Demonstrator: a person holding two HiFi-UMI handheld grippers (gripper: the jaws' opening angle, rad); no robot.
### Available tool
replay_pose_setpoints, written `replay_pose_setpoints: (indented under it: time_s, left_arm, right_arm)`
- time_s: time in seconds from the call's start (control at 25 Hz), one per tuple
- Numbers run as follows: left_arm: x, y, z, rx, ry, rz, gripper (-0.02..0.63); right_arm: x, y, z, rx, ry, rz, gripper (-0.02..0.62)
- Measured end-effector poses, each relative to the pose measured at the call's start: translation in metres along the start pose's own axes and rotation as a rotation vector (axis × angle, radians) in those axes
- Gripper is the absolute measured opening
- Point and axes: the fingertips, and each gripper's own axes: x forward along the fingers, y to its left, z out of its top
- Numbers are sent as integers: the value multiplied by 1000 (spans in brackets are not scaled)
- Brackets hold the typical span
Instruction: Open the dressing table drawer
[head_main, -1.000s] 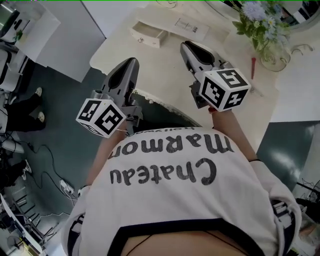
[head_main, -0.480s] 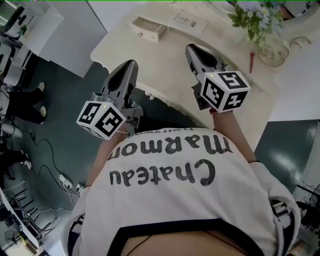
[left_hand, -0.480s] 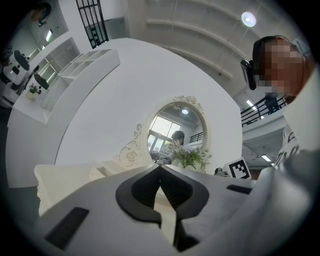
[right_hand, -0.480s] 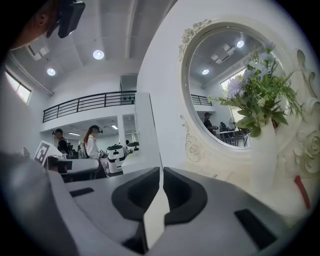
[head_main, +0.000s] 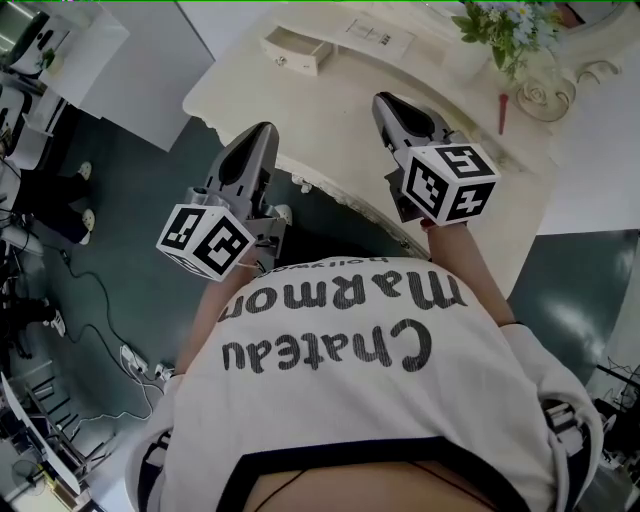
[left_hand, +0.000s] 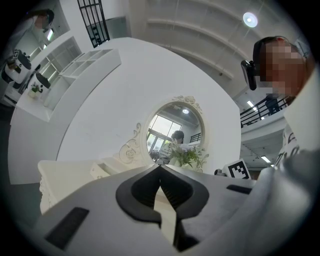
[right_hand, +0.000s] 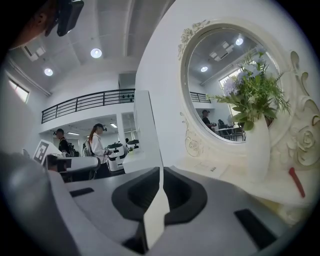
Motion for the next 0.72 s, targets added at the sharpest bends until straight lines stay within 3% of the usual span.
replay_pose_setpoints:
  time_s: [0.72]
  left_arm:
    - [-24,-7,-11,-19,4,4,23]
  right_arm:
    - [-17,12,-30,1,47,1,41]
